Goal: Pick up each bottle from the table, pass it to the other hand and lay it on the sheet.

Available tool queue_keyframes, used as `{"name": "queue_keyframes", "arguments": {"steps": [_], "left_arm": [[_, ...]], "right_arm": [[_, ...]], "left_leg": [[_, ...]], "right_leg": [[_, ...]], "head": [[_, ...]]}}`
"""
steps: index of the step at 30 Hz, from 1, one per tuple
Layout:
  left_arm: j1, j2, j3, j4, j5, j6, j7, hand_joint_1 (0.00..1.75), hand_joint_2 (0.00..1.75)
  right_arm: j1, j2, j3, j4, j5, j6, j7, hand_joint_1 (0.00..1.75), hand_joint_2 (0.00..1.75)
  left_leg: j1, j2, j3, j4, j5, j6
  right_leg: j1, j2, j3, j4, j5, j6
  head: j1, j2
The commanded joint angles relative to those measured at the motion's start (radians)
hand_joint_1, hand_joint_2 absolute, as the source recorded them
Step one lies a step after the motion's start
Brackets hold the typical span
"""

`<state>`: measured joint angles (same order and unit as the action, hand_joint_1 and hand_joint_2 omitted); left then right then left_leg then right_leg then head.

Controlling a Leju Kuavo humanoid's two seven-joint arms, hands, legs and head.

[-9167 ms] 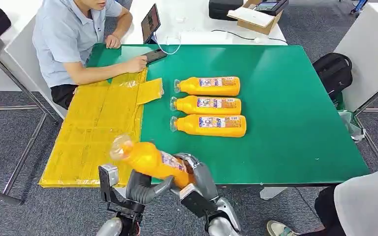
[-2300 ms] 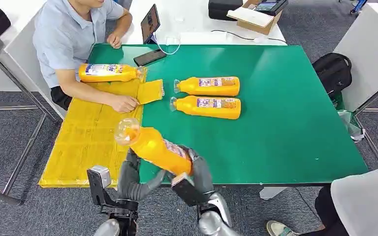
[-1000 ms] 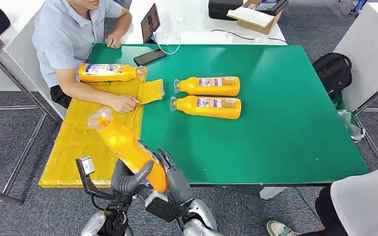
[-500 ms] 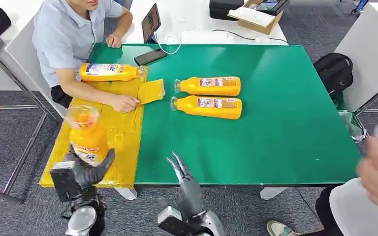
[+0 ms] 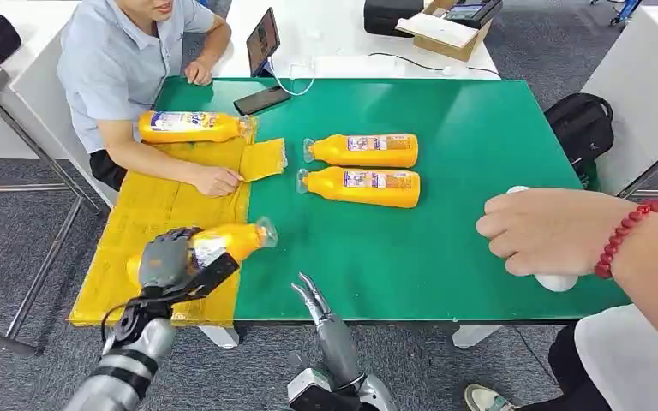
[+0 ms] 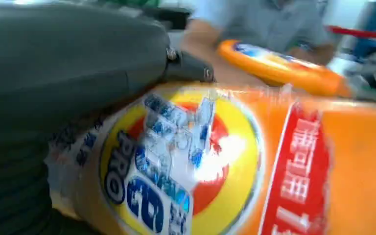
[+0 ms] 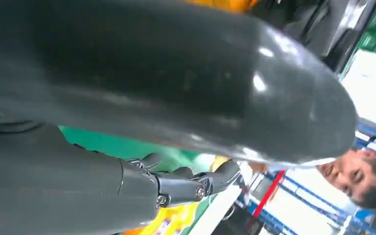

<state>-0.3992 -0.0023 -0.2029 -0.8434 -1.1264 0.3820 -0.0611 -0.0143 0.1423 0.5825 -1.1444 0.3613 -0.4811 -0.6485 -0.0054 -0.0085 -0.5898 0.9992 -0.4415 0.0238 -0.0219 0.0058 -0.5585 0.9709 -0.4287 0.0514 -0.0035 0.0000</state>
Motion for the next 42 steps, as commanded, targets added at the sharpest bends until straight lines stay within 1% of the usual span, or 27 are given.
{"name": "queue_keyframes", "arguments": {"steps": [1, 2, 3, 4, 5, 6, 8, 9, 10, 12, 14, 15, 16, 21, 22, 25, 27, 28, 30, 31, 32, 34, 35, 37, 39, 40, 42], "left_arm": [[-0.206, 0.058, -0.062, 0.393, -0.028, -0.145, 0.028, 0.70, 1.75], [-0.208, 0.057, -0.060, 0.391, -0.027, -0.149, 0.026, 0.70, 1.75], [-0.208, 0.055, -0.055, 0.388, -0.022, -0.154, 0.020, 0.45, 1.75], [-0.202, 0.046, -0.026, 0.372, 0.017, -0.156, -0.012, 0.09, 1.75], [-0.198, 0.038, -0.001, 0.360, 0.054, -0.171, -0.039, 0.09, 1.75], [-0.194, 0.029, 0.013, 0.347, 0.077, -0.187, -0.054, 0.00, 1.75], [-0.165, -0.002, 0.111, 0.287, 0.261, -0.303, -0.189, 0.00, 1.75], [-0.145, -0.007, 0.116, 0.250, 0.292, -0.326, -0.199, 0.00, 1.75], [-0.106, -0.017, 0.144, 0.173, 0.420, -0.424, -0.284, 0.00, 1.75], [-0.051, -0.029, 0.136, 0.069, 0.551, -0.499, -0.301, 0.00, 1.75], [0.016, -0.085, 0.197, -0.057, 0.827, -0.616, -0.363, 0.00, 1.75], [0.042, -0.086, 0.166, -0.114, 0.852, -0.607, -0.332, 0.00, 1.75], [0.075, -0.129, 0.187, -0.195, 0.939, -0.501, -0.376, 0.00, 1.75], [0.092, -0.120, 0.136, -0.255, 0.969, -0.466, -0.331, 0.00, 1.75], [0.105, -0.174, 0.205, -0.292, 1.095, -0.416, -0.382, 0.00, 1.75], [0.177, -0.258, 0.246, -0.531, 1.438, -0.371, -0.378, 0.00, 1.75], [0.251, -0.269, 0.220, -0.710, 1.550, -0.328, -0.347, 0.00, 1.75], [0.287, -0.260, 0.194, -0.773, 1.555, -0.306, -0.348, 0.00, 1.75], [0.339, -0.245, 0.154, -0.823, 1.513, -0.280, -0.381, 0.00, 1.75], [0.360, -0.242, 0.140, -0.833, 1.449, -0.237, -0.437, 0.00, 1.75], [0.388, -0.244, 0.125, -0.837, 1.304, -0.107, -0.522, 0.00, 1.75], [0.409, -0.247, 0.093, -0.826, 1.200, 0.033, -0.588, 0.00, 1.75], [0.413, -0.222, 0.027, -0.740, 0.926, 0.220, -0.531, 0.00, 1.75], [0.408, -0.220, -0.029, -0.630, 0.916, 0.248, -0.520, 0.00, 1.75], [0.405, -0.231, -0.083, -0.560, 0.920, 0.252, -0.520, 0.00, 1.75], [0.398, -0.212, -0.122, -0.538, 0.916, 0.269, -0.540, 0.00, 1.75], [0.386, -0.200, -0.147, -0.514, 0.935, 0.303, -0.579, 0.00, 1.75]], "right_arm": [[0.004, 0.012, 0.021, 0.023, -0.019, 0.035, 0.003, 0.00, 0.00], [0.005, 0.012, 0.020, 0.025, -0.021, 0.035, 0.002, 0.00, 0.00], [0.006, 0.013, 0.019, 0.027, -0.024, 0.036, 0.002, 0.00, 0.00], [0.006, 0.014, 0.017, 0.034, -0.031, 0.039, 0.002, 0.00, 0.00], [0.006, 0.014, 0.017, 0.037, -0.036, 0.040, 0.001, 0.00, 0.00], [0.006, 0.014, 0.016, 0.040, -0.039, 0.039, -0.001, 0.00, 0.00], [0.004, 0.014, 0.018, 0.050, -0.049, 0.041, -0.009, 0.00, 0.00], [0.001, 0.014, 0.018, 0.059, -0.054, 0.041, -0.016, 0.00, 0.00], [-0.004, 0.016, 0.022, 0.071, -0.054, 0.028, -0.038, 0.00, 0.00], [-0.019, 0.015, 0.039, 0.091, -0.052, 0.002, -0.050, 0.00, 0.00], [-0.020, 0.013, 0.044, 0.089, -0.084, -0.004, -0.050, 0.00, 0.00], [-0.021, 0.010, 0.048, 0.089, -0.088, -0.008, -0.050, 0.00, 1.75], [-0.027, 0.005, 0.046, 0.099, -0.091, -0.016, -0.050, 0.00, 1.75], [-0.030, -0.003, 0.044, 0.096, -0.099, -0.011, -0.050, 0.00, 1.75], [-0.027, 0.002, 0.035, 0.102, -0.104, -0.011, -0.050, 0.00, 1.75], [-0.018, -0.001, 0.033, 0.093, -0.092, -0.038, -0.050, 0.00, 1.75], [-0.009, -0.005, 0.025, 0.062, -0.023, -0.145, -0.050, 0.00, 1.75], [-0.005, -0.014, -0.007, 0.040, 0.064, -0.217, -0.041, 0.00, 1.75], [0.027, 0.010, -0.198, -0.035, 0.266, -0.217, -0.027, 0.00, 1.75], [0.028, 0.014, -0.279, -0.057, 0.354, -0.217, -0.019, 0.00, 1.75], [-0.002, -0.018, -0.323, -0.034, 0.416, -0.217, 0.063, 0.00, 1.75], [-0.044, -0.076, -0.320, 0.011, 0.396, -0.183, 0.138, 0.00, 1.75], [-0.074, -0.130, -0.331, 0.079, 0.540, -0.169, 0.305, 0.00, 1.75], [-0.099, -0.147, -0.404, 0.147, 0.562, -0.217, 0.303, 0.00, 1.75], [-0.130, -0.145, -0.478, 0.215, 0.612, -0.217, 0.285, 0.00, 1.75], [-0.151, -0.147, -0.497, 0.241, 0.659, -0.217, 0.295, 0.00, 1.75], [-0.199, -0.152, -0.494, 0.311, 0.661, -0.215, 0.307, 0.00, 1.75]], "left_leg": [[0.002, 0.002, 0.005, -0.001, -0.001, -0.003], [0.001, 0.003, 0.004, -0.001, -0.001, -0.002], [0.002, 0.004, 0.006, -0.001, 0.000, -0.003], [0.001, 0.002, 0.006, -0.001, 0.000, -0.003], [0.001, 0.002, 0.006, -0.001, 0.000, -0.002], [0.002, 0.003, 0.006, -0.001, 0.000, -0.003], [0.002, 0.003, 0.006, -0.001, 0.000, -0.004], [0.001, 0.003, 0.006, -0.001, 0.000, -0.004], [0.001, 0.003, 0.007, -0.002, 0.001, -0.003], [0.001, 0.004, 0.008, -0.002, 0.001, -0.003], [0.001, 0.003, 0.008, -0.002, 0.001, -0.003], [0.001, 0.001, 0.008, -0.002, 0.001, -0.003], [0.001, 0.001, 0.007, -0.001, 0.001, -0.003], [0.000, 0.002, 0.001, 0.000, 0.001, -0.003], [0.001, 0.002, 0.001, 0.000, 0.000, -0.003], [0.002, 0.000, -0.001, 0.001, 0.000, -0.003], [0.002, 0.001, -0.002, 0.003, -0.001, -0.003], [0.002, 0.002, -0.003, 0.002, -0.001, -0.003], [0.001, 0.004, -0.002, 0.002, -0.002, -0.003], [0.001, 0.002, -0.002, 0.001, -0.001, -0.003], [0.000, 0.002, -0.003, 0.000, 0.000, -0.002], [0.000, 0.002, -0.002, 0.000, 0.000, -0.002], [0.001, 0.003, -0.001, 0.000, -0.001, -0.002], [-0.001, -0.001, -0.001, -0.002, 0.001, -0.001], [0.000, -0.006, 0.000, -0.002, 0.002, -0.001], [-0.001, -0.007, -0.001, -0.002, 0.002, -0.001], [-0.003, -0.003, -0.002, -0.002, 0.002, -0.001]], "right_leg": [[0.003, 0.001, 0.005, -0.001, 0.000, -0.004], [0.002, 0.002, 0.003, -0.001, 0.001, -0.003], [0.003, 0.003, 0.004, -0.001, 0.001, -0.004], [0.002, 0.001, 0.004, -0.001, 0.001, -0.003], [0.001, 0.001, 0.004, 0.000, 0.000, -0.003], [0.002, 0.002, 0.003, -0.001, 0.001, -0.004], [0.003, 0.002, 0.003, -0.001, 0.001, -0.004], [0.002, 0.002, 0.003, 0.000, 0.002, -0.004], [0.002, 0.001, 0.003, 0.000, 0.002, -0.005], [0.002, 0.001, 0.004, 0.000, 0.001, -0.005], [0.001, 0.001, 0.005, 0.000, 0.001, -0.005], [0.001, -0.001, 0.006, -0.001, 0.001, -0.005], [0.002, 0.000, 0.005, 0.000, 0.001, -0.004], [0.001, 0.000, 0.000, 0.000, 0.001, -0.004], [0.001, 0.000, 0.000, 0.000, 0.001, -0.005], [0.002, -0.001, -0.001, 0.000, 0.000, -0.005], [0.002, -0.001, -0.002, 0.001, 0.000, -0.005], [0.002, 0.001, -0.004, 0.001, 0.000, -0.005], [0.002, 0.002, -0.003, 0.001, 0.000, -0.005], [0.001, 0.001, -0.003, 0.001, 0.000, -0.005], [0.000, 0.000, -0.005, 0.001, 0.001, -0.004], [0.001, 0.001, -0.003, -0.001, 0.001, -0.004], [0.001, 0.001, -0.002, -0.001, 0.001, -0.004], [0.000, -0.002, -0.001, -0.003, 0.002, -0.003], [0.000, -0.007, 0.002, -0.005, 0.001, -0.003], [-0.001, -0.007, 0.000, -0.004, 0.000, -0.002], [-0.002, -0.004, -0.002, -0.003, 0.002, 0.000]], "head": [[0.000, 0.000], [0.000, 0.000], [0.000, 0.000], [0.000, 0.000], [0.000, 0.000], [0.000, 0.000], [0.000, 0.000], [0.000, 0.000], [0.000, 0.000], [-0.001, 0.000], [-0.001, 0.000], [0.000, 0.000], [0.000, 0.000], [0.000, 0.000], [0.000, 0.000], [0.000, 0.000], [0.000, 0.000], [0.000, 0.000], [0.000, 0.000], [0.000, 0.000], [0.000, 0.000], [0.000, 0.000], [0.000, 0.000], [-0.001, 0.000], [0.000, 0.000], [0.000, 0.000], [0.000, 0.000]]}}
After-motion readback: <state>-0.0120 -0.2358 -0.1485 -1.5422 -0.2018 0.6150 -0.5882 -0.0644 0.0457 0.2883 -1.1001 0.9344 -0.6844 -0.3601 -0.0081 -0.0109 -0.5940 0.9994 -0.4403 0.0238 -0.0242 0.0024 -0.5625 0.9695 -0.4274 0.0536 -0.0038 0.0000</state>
